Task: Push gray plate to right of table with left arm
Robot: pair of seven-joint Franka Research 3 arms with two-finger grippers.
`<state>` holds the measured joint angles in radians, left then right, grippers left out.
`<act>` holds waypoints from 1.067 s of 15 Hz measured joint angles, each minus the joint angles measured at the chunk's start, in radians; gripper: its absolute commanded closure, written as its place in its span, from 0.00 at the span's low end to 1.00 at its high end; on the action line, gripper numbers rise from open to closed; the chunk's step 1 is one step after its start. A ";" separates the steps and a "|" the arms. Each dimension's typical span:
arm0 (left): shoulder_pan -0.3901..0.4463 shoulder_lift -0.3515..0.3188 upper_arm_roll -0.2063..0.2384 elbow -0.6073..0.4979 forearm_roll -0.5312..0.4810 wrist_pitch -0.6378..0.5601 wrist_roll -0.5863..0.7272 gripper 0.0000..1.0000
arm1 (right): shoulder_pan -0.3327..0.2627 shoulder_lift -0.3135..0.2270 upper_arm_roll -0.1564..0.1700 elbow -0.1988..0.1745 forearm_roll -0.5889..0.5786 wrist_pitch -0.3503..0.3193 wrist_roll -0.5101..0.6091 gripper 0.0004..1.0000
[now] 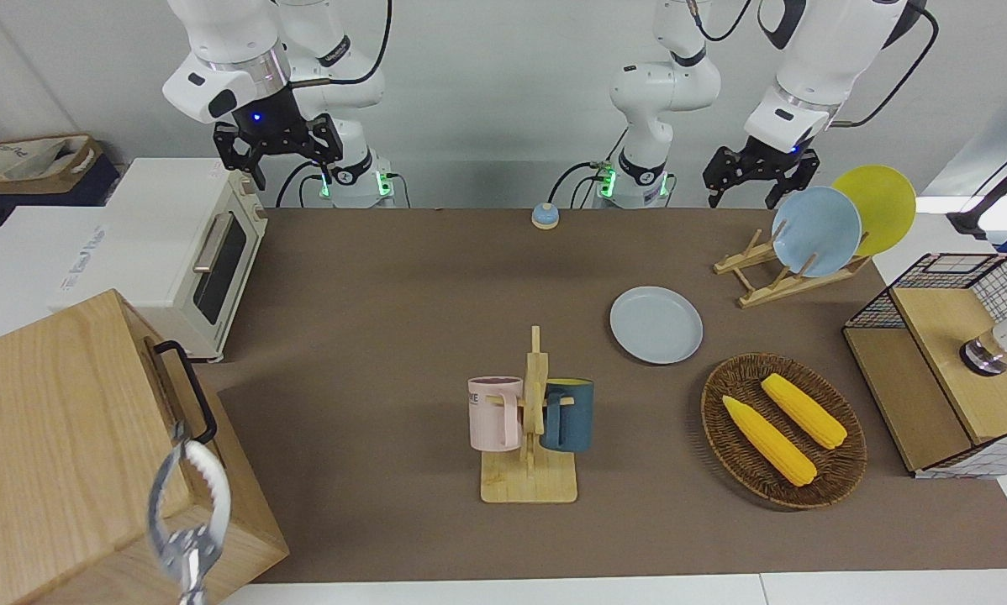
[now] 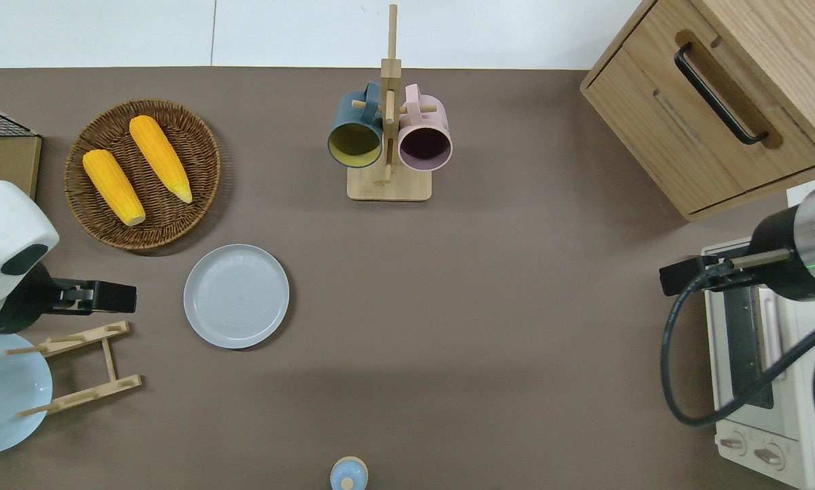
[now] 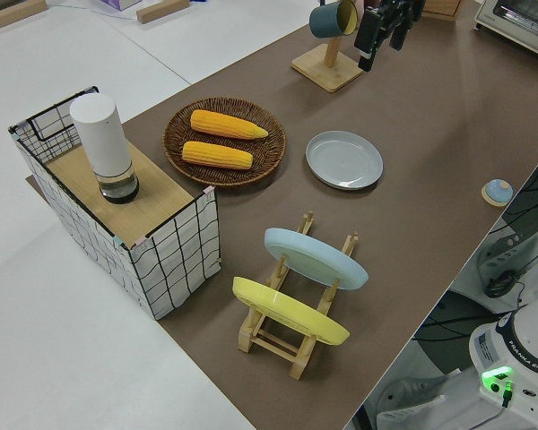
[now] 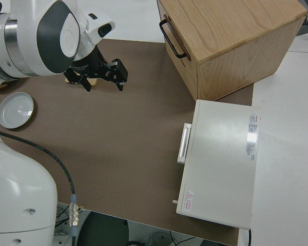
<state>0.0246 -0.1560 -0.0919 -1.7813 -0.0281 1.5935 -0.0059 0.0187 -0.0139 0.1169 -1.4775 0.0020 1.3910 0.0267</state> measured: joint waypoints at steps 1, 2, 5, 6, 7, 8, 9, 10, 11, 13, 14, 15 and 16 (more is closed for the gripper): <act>0.006 0.000 0.000 0.000 0.000 -0.009 0.000 0.00 | 0.000 0.000 0.000 0.000 0.000 0.000 0.000 0.02; 0.006 0.000 -0.001 0.000 0.000 -0.016 0.000 0.00 | 0.000 0.000 0.000 0.000 0.000 0.000 0.000 0.02; 0.006 0.000 -0.002 0.000 0.001 -0.025 0.000 0.00 | 0.000 0.000 0.000 0.000 0.000 0.000 0.000 0.02; 0.006 0.000 -0.002 0.000 0.001 -0.026 0.000 0.00 | 0.000 0.000 0.000 0.000 0.000 0.000 0.000 0.02; 0.006 0.000 -0.002 0.000 0.001 -0.027 0.000 0.00 | 0.000 0.000 0.000 0.000 0.000 0.000 0.000 0.02; 0.006 0.000 -0.002 0.000 0.001 -0.027 0.000 0.00 | 0.000 0.000 0.000 0.000 0.000 0.000 0.000 0.02; 0.006 0.000 -0.002 0.000 0.001 -0.028 0.001 0.00 | 0.000 0.000 0.000 0.000 0.000 0.000 0.000 0.02; 0.006 0.000 -0.003 0.000 0.001 -0.029 0.001 0.00 | 0.000 0.000 0.000 0.000 0.000 0.000 0.000 0.02; 0.006 0.000 -0.005 0.000 0.001 -0.030 0.001 0.01 | 0.000 0.000 0.000 0.000 0.000 0.000 0.000 0.02; 0.006 0.000 -0.007 0.000 0.001 -0.034 0.002 0.01 | 0.000 0.000 0.000 0.000 0.000 0.000 0.000 0.02; 0.006 0.000 -0.008 -0.001 0.001 -0.036 0.002 0.01 | 0.000 0.000 0.000 0.000 0.000 0.000 0.000 0.02; 0.006 0.001 -0.008 -0.001 0.001 -0.037 0.002 0.01 | 0.000 0.000 0.000 0.000 0.000 0.000 0.000 0.02; 0.006 0.001 -0.008 -0.001 0.001 -0.038 0.002 0.01 | 0.000 0.000 0.000 0.000 0.000 0.000 0.000 0.02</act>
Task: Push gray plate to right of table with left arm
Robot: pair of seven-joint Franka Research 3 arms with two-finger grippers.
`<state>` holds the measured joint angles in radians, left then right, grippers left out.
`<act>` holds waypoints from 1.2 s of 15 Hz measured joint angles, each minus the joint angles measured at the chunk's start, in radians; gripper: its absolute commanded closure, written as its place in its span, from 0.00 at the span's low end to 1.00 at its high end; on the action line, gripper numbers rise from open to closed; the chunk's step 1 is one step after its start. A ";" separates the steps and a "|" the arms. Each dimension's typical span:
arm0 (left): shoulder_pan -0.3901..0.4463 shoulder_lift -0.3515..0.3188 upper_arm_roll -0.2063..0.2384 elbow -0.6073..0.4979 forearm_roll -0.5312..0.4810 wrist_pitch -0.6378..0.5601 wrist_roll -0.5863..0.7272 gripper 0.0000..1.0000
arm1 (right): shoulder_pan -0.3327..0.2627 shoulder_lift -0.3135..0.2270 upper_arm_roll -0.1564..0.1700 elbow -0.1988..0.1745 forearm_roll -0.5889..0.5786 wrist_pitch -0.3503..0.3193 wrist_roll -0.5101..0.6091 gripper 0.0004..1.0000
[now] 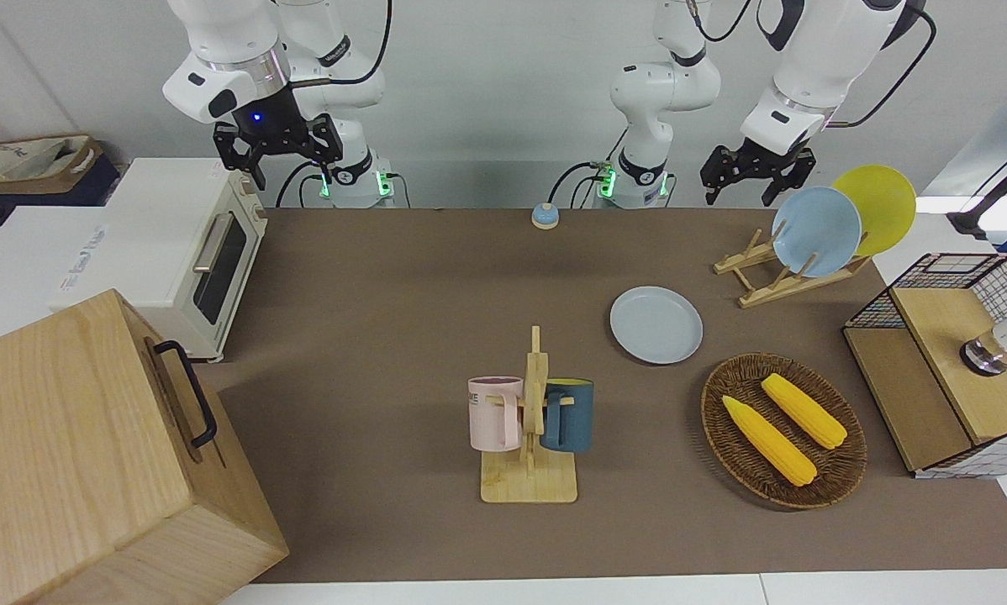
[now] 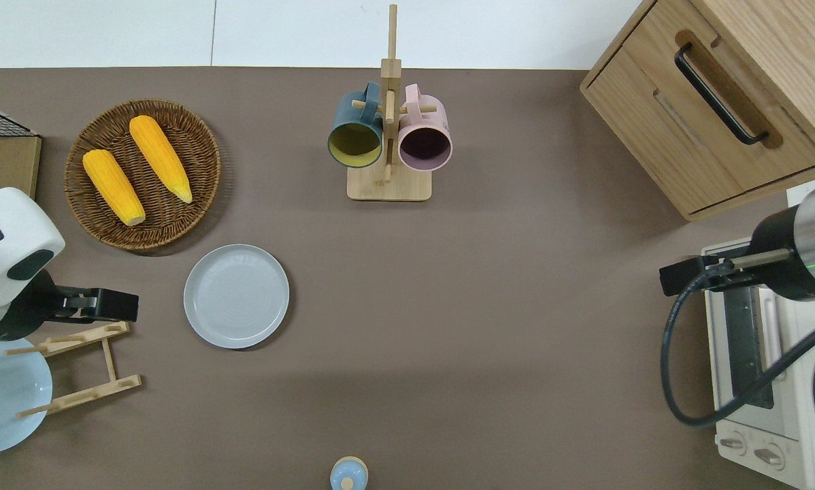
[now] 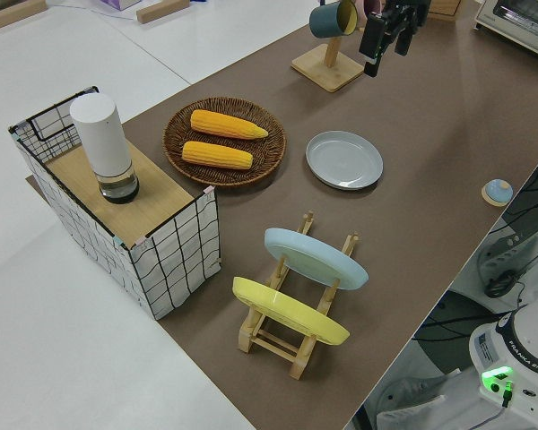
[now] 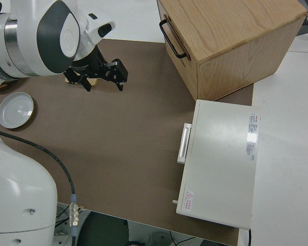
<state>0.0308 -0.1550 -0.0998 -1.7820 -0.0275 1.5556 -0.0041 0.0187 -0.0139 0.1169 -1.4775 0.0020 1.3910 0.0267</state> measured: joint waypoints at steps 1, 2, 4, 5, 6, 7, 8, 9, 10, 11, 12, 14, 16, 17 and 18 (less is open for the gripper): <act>0.000 0.000 0.000 0.000 0.000 -0.001 0.000 0.01 | 0.000 0.000 0.000 0.000 0.000 0.000 0.000 0.02; 0.000 0.001 0.001 -0.001 0.000 -0.001 0.000 0.01 | 0.000 0.000 0.000 0.000 0.000 0.000 0.000 0.02; 0.000 0.001 0.001 -0.002 0.000 -0.002 0.000 0.01 | 0.000 0.000 0.000 0.000 0.000 0.000 0.000 0.02; 0.000 0.002 0.001 -0.005 0.000 -0.003 0.000 0.01 | 0.000 0.000 0.000 0.000 0.000 0.000 0.000 0.02; 0.000 0.003 0.001 -0.007 0.000 -0.004 0.000 0.02 | 0.000 0.000 0.000 0.000 0.000 0.000 0.000 0.02; 0.000 0.005 0.001 -0.008 0.000 -0.004 0.000 0.02 | 0.000 0.000 0.000 0.000 0.000 0.000 0.000 0.02; 0.001 0.007 0.001 -0.009 0.000 -0.004 0.000 0.02 | 0.000 0.000 0.000 0.000 0.000 0.000 0.000 0.02; 0.001 0.009 0.001 -0.010 0.000 -0.004 -0.001 0.02 | 0.000 0.000 0.000 0.000 0.000 0.000 0.000 0.02; 0.001 0.011 0.001 -0.014 0.000 -0.004 -0.001 0.02 | 0.000 0.000 0.000 0.000 0.000 0.000 0.000 0.02; 0.001 0.013 0.001 -0.020 0.000 -0.003 -0.001 0.02 | 0.000 0.000 0.000 0.000 0.000 0.000 0.000 0.02; 0.001 0.015 0.002 -0.026 0.000 -0.002 -0.001 0.02 | 0.000 0.000 0.000 0.000 0.000 0.000 0.000 0.02; 0.001 0.024 0.002 -0.035 0.000 0.005 -0.002 0.02 | 0.000 0.000 0.000 0.000 0.000 0.000 0.000 0.02; 0.001 0.038 0.001 -0.042 0.000 0.023 -0.003 0.02 | 0.000 0.000 0.000 0.000 0.000 0.000 0.000 0.02; 0.001 0.045 0.001 -0.050 0.000 0.042 -0.009 0.02 | 0.000 0.000 0.000 0.000 0.000 0.000 0.000 0.02; 0.001 0.052 0.000 -0.061 0.000 0.065 -0.020 0.02 | 0.000 0.000 0.000 0.000 0.000 0.000 0.000 0.02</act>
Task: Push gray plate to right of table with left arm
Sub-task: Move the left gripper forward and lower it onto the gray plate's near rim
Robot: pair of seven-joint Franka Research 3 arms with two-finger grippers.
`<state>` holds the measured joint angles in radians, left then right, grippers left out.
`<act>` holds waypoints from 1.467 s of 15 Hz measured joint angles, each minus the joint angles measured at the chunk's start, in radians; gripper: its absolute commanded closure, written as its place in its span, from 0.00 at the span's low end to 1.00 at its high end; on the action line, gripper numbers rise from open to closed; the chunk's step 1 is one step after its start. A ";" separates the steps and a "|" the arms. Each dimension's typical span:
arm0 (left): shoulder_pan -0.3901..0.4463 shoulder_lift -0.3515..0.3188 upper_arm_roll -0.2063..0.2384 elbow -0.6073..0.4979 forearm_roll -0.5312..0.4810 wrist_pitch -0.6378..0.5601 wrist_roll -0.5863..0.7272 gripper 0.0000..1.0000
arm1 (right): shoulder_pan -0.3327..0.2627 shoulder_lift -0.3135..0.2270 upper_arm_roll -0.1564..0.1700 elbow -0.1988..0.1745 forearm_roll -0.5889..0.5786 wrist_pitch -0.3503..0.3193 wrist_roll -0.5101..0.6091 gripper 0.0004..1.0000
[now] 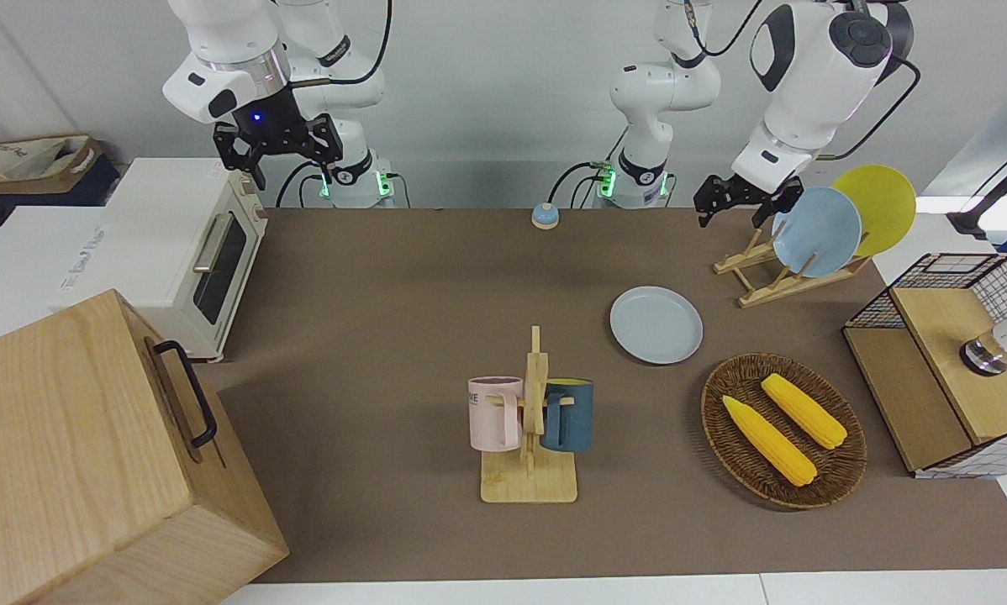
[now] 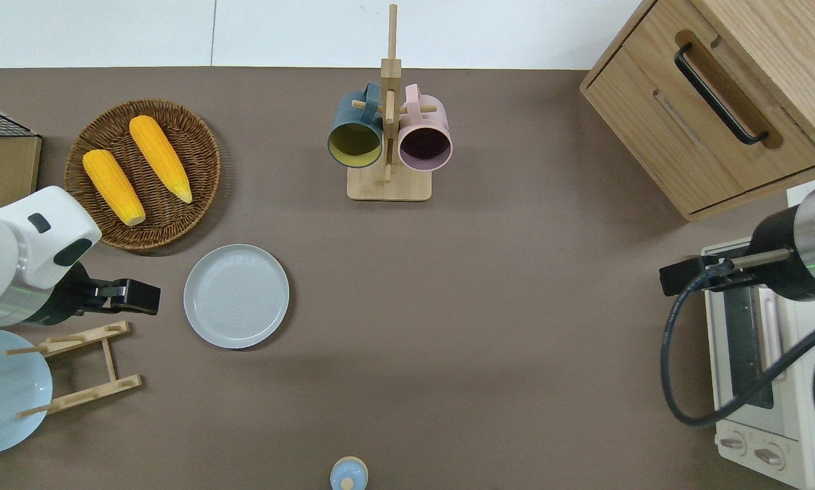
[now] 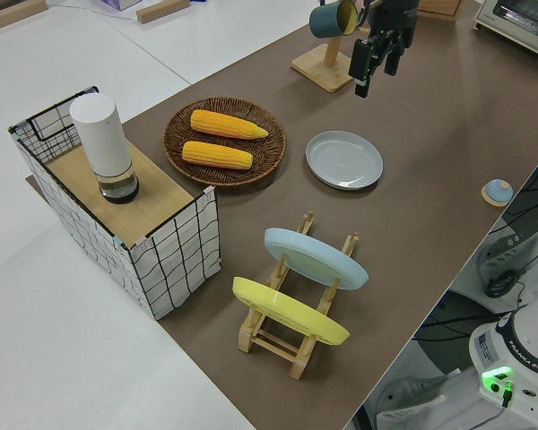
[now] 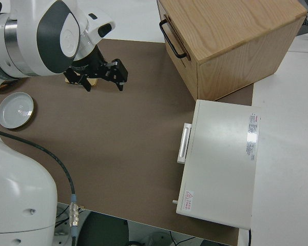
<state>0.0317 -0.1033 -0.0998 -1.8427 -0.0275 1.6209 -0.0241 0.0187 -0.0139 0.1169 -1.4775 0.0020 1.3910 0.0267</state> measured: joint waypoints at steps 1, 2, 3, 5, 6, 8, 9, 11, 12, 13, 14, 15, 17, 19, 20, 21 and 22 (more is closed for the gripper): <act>0.000 0.005 -0.001 -0.012 0.000 0.024 -0.015 0.02 | 0.000 0.000 0.000 0.000 0.000 0.000 0.000 0.02; 0.000 0.010 -0.002 -0.025 0.000 0.048 -0.028 0.02 | 0.000 0.000 0.000 0.000 0.000 0.000 0.000 0.02; -0.001 0.015 -0.002 -0.040 0.000 0.072 -0.037 0.02 | 0.000 0.000 0.000 0.000 0.000 0.000 0.000 0.02; 0.000 0.025 -0.002 -0.060 0.000 0.101 -0.047 0.02 | 0.000 0.000 0.000 0.000 0.000 0.000 0.000 0.02; 0.000 0.035 -0.002 -0.069 0.000 0.120 -0.049 0.02 | 0.000 0.000 0.000 0.000 0.000 0.000 0.000 0.02; 0.000 0.055 -0.001 -0.091 0.000 0.171 -0.054 0.02 | 0.000 0.000 0.000 0.000 0.000 0.000 0.000 0.02; 0.000 0.061 -0.001 -0.108 0.000 0.200 -0.054 0.02 | 0.000 0.000 0.000 0.000 0.000 0.000 0.000 0.02; 0.000 0.069 -0.001 -0.148 0.000 0.251 -0.055 0.02 | 0.000 0.000 0.000 0.000 0.000 0.000 0.000 0.02; 0.000 0.071 -0.001 -0.173 0.000 0.286 -0.055 0.02 | 0.000 0.000 0.000 0.000 0.000 0.000 0.000 0.02; 0.000 0.073 -0.001 -0.198 0.000 0.317 -0.055 0.02 | 0.000 0.000 0.000 0.000 0.000 0.000 0.000 0.02; 0.000 0.074 -0.001 -0.214 0.000 0.337 -0.055 0.02 | 0.000 0.000 0.000 0.000 0.000 0.000 0.000 0.02; 0.000 0.076 -0.001 -0.231 0.000 0.361 -0.055 0.02 | 0.000 0.000 0.000 0.000 0.000 0.000 0.000 0.02; 0.001 0.077 0.000 -0.283 0.000 0.427 -0.055 0.02 | 0.000 0.000 0.000 0.000 0.000 0.000 0.000 0.02; 0.002 0.078 0.001 -0.326 0.000 0.469 -0.055 0.02 | 0.000 0.000 0.000 0.000 0.000 0.000 0.000 0.02; 0.002 0.078 0.001 -0.349 0.000 0.490 -0.057 0.02 | 0.000 0.000 0.000 0.000 0.000 0.000 0.000 0.02; 0.003 0.078 0.001 -0.373 0.006 0.518 -0.061 0.02 | 0.000 0.000 0.000 0.000 0.000 0.000 0.000 0.02; 0.003 0.078 0.002 -0.397 0.009 0.547 -0.066 0.02 | 0.000 0.000 0.000 0.000 0.000 0.000 0.000 0.02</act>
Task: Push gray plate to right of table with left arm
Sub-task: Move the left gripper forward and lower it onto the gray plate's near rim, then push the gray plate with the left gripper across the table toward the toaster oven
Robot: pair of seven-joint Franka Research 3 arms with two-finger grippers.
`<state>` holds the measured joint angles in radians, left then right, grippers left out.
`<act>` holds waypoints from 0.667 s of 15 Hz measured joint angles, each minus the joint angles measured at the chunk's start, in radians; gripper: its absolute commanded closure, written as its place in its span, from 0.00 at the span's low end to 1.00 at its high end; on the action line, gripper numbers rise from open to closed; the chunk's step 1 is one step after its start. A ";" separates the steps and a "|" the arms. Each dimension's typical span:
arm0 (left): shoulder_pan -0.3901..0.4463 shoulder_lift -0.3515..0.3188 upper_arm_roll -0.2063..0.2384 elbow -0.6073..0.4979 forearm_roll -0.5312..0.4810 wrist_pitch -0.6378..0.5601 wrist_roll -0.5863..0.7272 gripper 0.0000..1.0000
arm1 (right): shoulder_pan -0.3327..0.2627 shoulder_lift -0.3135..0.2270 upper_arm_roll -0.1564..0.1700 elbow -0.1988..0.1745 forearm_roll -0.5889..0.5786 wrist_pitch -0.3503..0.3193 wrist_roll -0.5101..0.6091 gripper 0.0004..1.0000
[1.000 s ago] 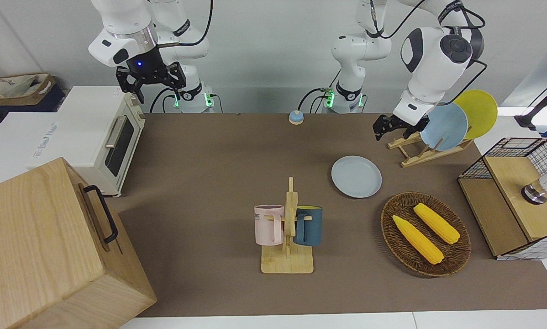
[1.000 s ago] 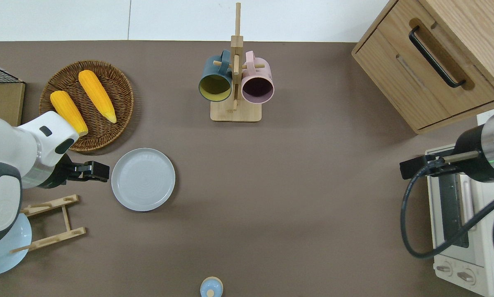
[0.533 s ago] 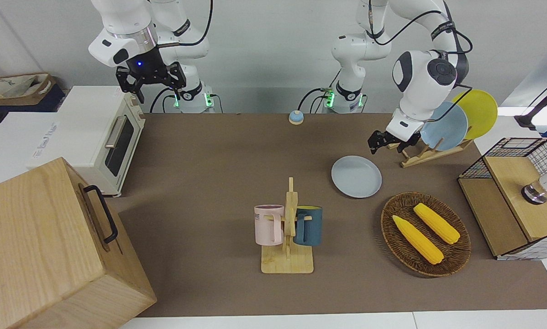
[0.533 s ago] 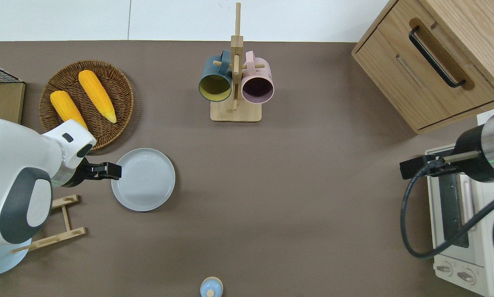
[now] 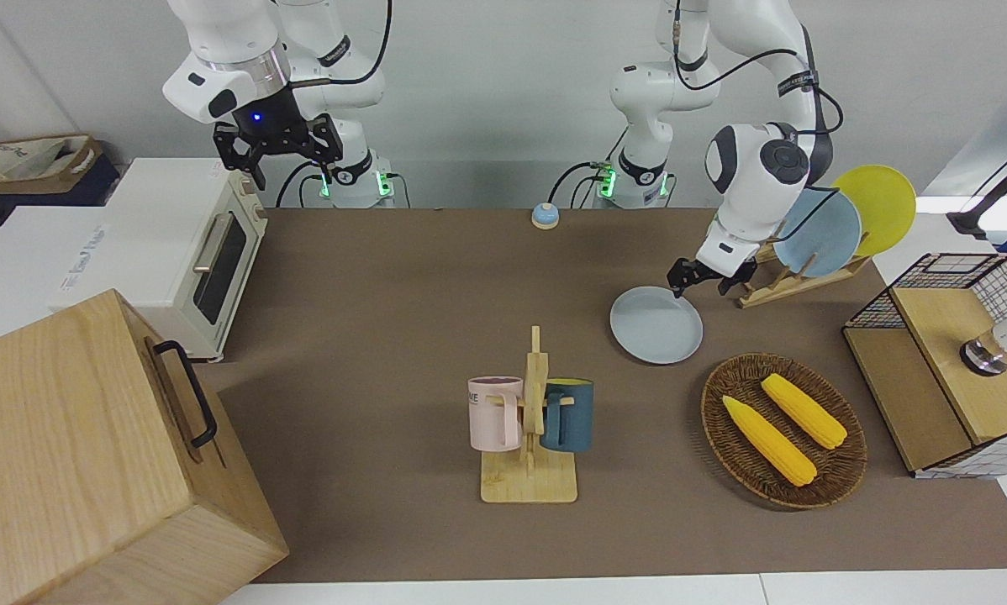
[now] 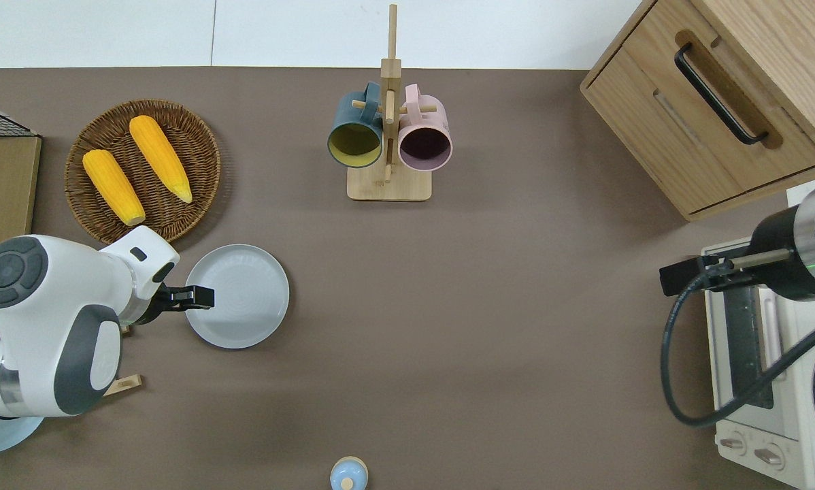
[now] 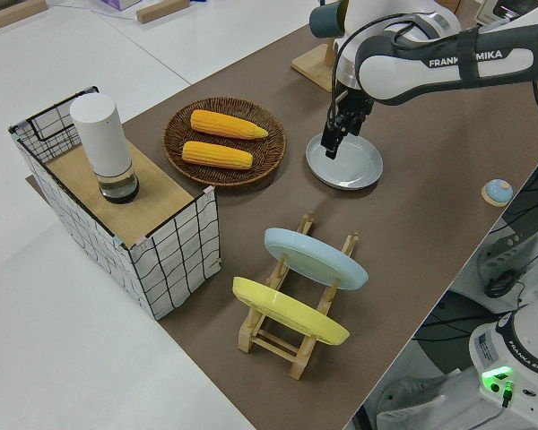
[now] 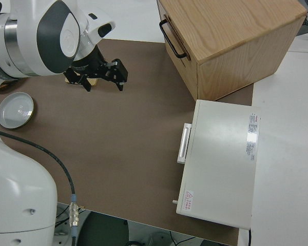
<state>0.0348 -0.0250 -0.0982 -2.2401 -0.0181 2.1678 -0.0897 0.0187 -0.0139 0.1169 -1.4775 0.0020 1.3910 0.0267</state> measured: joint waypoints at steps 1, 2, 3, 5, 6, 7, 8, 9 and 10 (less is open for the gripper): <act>0.002 0.000 0.001 -0.023 0.003 0.026 -0.003 0.01 | 0.000 0.000 0.000 0.000 0.000 0.000 0.000 0.02; 0.006 0.000 0.001 -0.039 0.005 0.048 -0.003 0.01 | 0.000 0.000 0.000 0.000 0.000 0.000 0.000 0.02; 0.012 0.000 0.002 -0.069 0.006 0.089 -0.003 0.01 | 0.000 0.000 0.000 0.000 0.000 0.000 0.000 0.02; 0.013 0.001 0.002 -0.125 0.006 0.160 -0.003 0.01 | 0.000 0.000 0.000 0.000 0.000 0.000 0.000 0.02; 0.013 0.002 0.002 -0.141 0.006 0.181 -0.003 0.01 | 0.000 0.000 0.000 0.000 0.000 0.000 0.000 0.02; 0.013 0.005 0.002 -0.156 0.006 0.201 -0.003 0.01 | 0.000 0.000 0.000 0.000 0.000 0.000 0.000 0.02; 0.013 0.010 0.002 -0.163 0.006 0.215 -0.003 0.01 | 0.000 0.000 0.000 0.000 0.000 0.000 0.000 0.02; 0.013 0.019 0.002 -0.169 0.006 0.233 -0.003 0.01 | 0.000 0.000 0.000 0.000 0.000 0.000 0.000 0.02; 0.013 0.028 0.002 -0.176 0.006 0.254 -0.003 0.01 | 0.000 0.000 0.000 0.000 0.000 0.000 0.000 0.02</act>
<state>0.0478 0.0026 -0.0958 -2.4156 -0.0118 2.4214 -0.0930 0.0187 -0.0139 0.1169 -1.4775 0.0020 1.3910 0.0267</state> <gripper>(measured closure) 0.009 0.013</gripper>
